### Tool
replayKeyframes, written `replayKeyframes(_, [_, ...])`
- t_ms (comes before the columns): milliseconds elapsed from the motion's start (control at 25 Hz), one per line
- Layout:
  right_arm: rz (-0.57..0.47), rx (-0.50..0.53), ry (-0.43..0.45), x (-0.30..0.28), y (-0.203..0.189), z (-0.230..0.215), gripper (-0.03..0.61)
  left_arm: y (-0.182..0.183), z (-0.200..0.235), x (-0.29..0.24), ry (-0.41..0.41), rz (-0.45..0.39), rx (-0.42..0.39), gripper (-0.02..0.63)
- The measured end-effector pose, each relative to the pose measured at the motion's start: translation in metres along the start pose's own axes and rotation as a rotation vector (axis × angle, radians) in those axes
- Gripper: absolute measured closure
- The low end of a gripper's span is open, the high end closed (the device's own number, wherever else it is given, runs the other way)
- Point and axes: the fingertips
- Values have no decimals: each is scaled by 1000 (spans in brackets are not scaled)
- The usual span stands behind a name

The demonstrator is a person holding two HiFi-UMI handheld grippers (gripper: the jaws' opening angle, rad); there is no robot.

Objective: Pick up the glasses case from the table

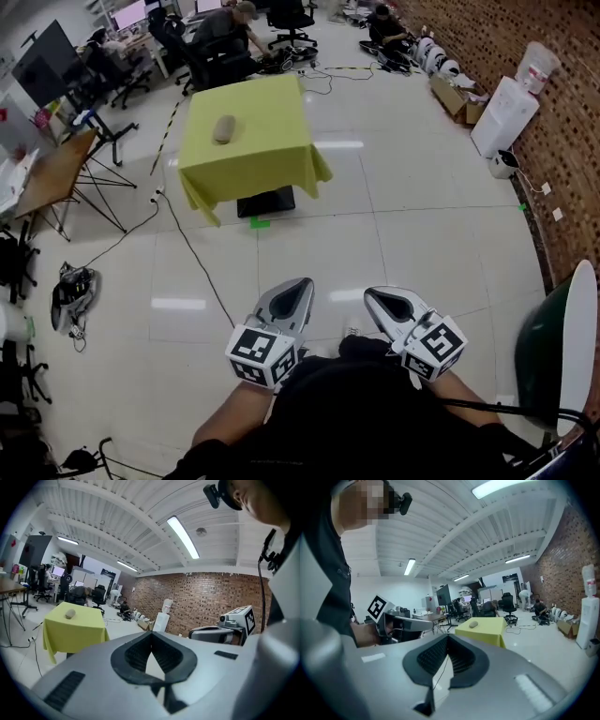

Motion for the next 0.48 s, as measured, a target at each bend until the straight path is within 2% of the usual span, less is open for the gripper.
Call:
replayKeyframes(280, [7, 23, 162, -70, 6, 16, 577, 4, 56, 19, 126, -19, 48, 611])
replayKeyframes(480, [-10, 15, 217, -112, 17, -7, 577, 29, 91, 6, 194, -33, 44, 611])
Point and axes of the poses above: the fingertips, and each gripper's own axes: x backward along the fingers, z to its left, y out of its top, and after that the axes turned 8 degrees about x, right-handed
